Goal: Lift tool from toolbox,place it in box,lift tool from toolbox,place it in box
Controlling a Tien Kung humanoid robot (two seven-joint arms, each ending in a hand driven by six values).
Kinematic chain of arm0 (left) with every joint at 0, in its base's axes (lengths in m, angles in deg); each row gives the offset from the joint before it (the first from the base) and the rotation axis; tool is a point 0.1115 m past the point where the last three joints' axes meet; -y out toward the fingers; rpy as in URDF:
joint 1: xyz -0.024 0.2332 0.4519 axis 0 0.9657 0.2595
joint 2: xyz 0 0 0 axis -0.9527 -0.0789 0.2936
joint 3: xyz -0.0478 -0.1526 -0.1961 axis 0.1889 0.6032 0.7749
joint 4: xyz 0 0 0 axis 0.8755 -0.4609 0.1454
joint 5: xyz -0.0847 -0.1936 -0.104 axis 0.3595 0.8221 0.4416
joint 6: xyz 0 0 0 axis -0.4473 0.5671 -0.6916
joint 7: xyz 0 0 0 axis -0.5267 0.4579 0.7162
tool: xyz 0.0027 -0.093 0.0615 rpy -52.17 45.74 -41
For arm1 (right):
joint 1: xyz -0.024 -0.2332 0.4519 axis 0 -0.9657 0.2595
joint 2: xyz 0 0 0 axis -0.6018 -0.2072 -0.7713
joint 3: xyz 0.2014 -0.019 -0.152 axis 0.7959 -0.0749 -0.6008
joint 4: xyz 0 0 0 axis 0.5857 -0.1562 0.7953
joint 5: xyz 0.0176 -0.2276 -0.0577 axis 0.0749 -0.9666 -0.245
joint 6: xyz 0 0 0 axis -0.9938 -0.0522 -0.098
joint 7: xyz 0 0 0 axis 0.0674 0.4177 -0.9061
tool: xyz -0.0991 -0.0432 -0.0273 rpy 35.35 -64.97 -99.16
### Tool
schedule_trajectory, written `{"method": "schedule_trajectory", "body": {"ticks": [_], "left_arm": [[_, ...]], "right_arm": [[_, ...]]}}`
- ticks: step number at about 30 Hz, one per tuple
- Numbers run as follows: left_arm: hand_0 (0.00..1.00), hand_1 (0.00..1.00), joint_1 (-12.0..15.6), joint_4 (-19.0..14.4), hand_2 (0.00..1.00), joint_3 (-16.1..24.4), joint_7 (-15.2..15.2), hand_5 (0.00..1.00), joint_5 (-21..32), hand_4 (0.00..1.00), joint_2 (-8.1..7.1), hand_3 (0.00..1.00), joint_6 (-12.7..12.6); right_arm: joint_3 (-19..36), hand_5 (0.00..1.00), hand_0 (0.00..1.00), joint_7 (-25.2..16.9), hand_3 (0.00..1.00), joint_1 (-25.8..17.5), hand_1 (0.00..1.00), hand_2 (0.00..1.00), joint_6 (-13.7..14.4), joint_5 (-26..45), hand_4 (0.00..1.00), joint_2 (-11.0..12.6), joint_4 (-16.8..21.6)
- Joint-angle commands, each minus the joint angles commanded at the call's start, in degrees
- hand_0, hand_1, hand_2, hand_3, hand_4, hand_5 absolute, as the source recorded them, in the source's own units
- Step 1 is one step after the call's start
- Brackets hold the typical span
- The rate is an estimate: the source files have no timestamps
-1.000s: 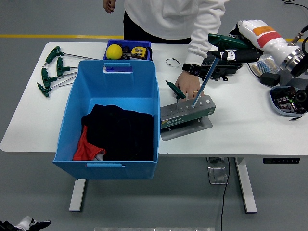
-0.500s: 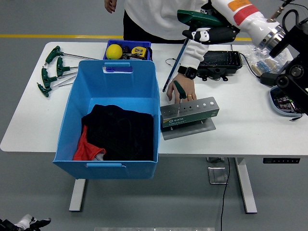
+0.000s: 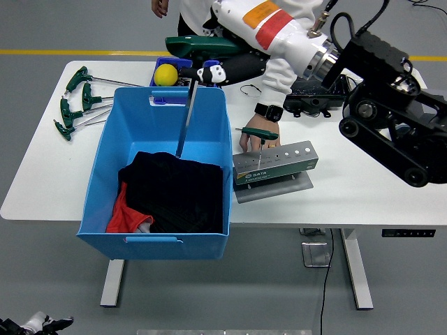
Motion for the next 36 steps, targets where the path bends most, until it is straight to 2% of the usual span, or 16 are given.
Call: {"method": "schedule_trajectory", "body": {"ticks": [7,12,23,24,26,29,30,33,35,36], "left_arm": [[0.696,0.658,0.0,0.0,0.678,0.2,-0.1,0.665,-0.1,0.66,-0.02,0.627,0.0],[0.697,0.658,0.0,0.0,0.678,0.4,-0.2,0.667,-0.4,0.661,-0.07,0.628,0.1],[0.698,0.658,0.3,0.0,0.679,1.6,-0.4,0.667,-1.8,0.661,-0.14,0.628,0.4],[0.699,0.658,0.3,0.0,0.68,1.8,-0.4,0.667,-2.1,0.661,-0.15,0.629,0.4],[0.699,0.658,0.4,0.0,0.68,2.2,-0.5,0.667,-2.6,0.661,-0.16,0.629,0.5],[0.699,0.658,0.5,0.0,0.68,2.5,-0.6,0.667,-3.1,0.661,-0.21,0.629,0.6],[0.702,0.659,0.5,0.0,0.68,2.7,-0.7,0.667,-3.2,0.662,-0.22,0.628,0.6],[0.702,0.659,0.6,0.0,0.68,3.0,-0.8,0.667,-3.8,0.662,-0.24,0.628,0.7],[0.702,0.659,0.6,0.0,0.68,3.3,-0.9,0.667,-4.2,0.662,-0.26,0.628,0.8],[0.703,0.659,0.7,0.0,0.68,3.4,-0.9,0.668,-4.4,0.662,-0.27,0.629,0.8]], "right_arm": [[-6.2,0.639,0.002,0.5,0.002,0.7,0.002,0.002,0.6,-1.9,0.837,-3.0,-1.8],[-11.2,0.64,0.002,1.1,0.002,2.3,0.002,0.002,1.8,-3.3,0.84,-5.2,-4.6],[-16.8,0.635,0.002,3.4,0.008,4.2,0.002,0.009,2.6,-6.7,0.848,-8.7,-6.5],[-17.1,0.614,0.002,3.6,0.074,4.2,0.002,0.065,2.6,-7.1,0.866,-9.0,-6.7],[-17.9,0.614,0.002,4.0,0.074,4.5,0.002,0.065,2.7,-7.8,0.866,-9.7,-7.2],[-19.2,0.614,0.002,4.5,0.074,4.8,0.002,0.065,2.1,-8.4,0.866,-10.7,-7.8],[-19.4,0.605,0.08,4.7,0.212,4.9,0.077,0.168,1.5,-8.7,0.878,-10.9,-7.9],[-20.1,0.605,0.08,5.6,0.212,5.3,0.077,0.168,-2.4,-10.0,0.878,-11.7,-8.2],[-20.3,0.605,0.08,5.6,0.212,5.4,0.077,0.168,-3.8,-10.2,0.878,-12.2,-8.6],[-20.3,0.595,0.533,5.6,0.484,5.5,0.451,0.511,-4.1,-10.3,0.926,-12.5,-8.8]]}}
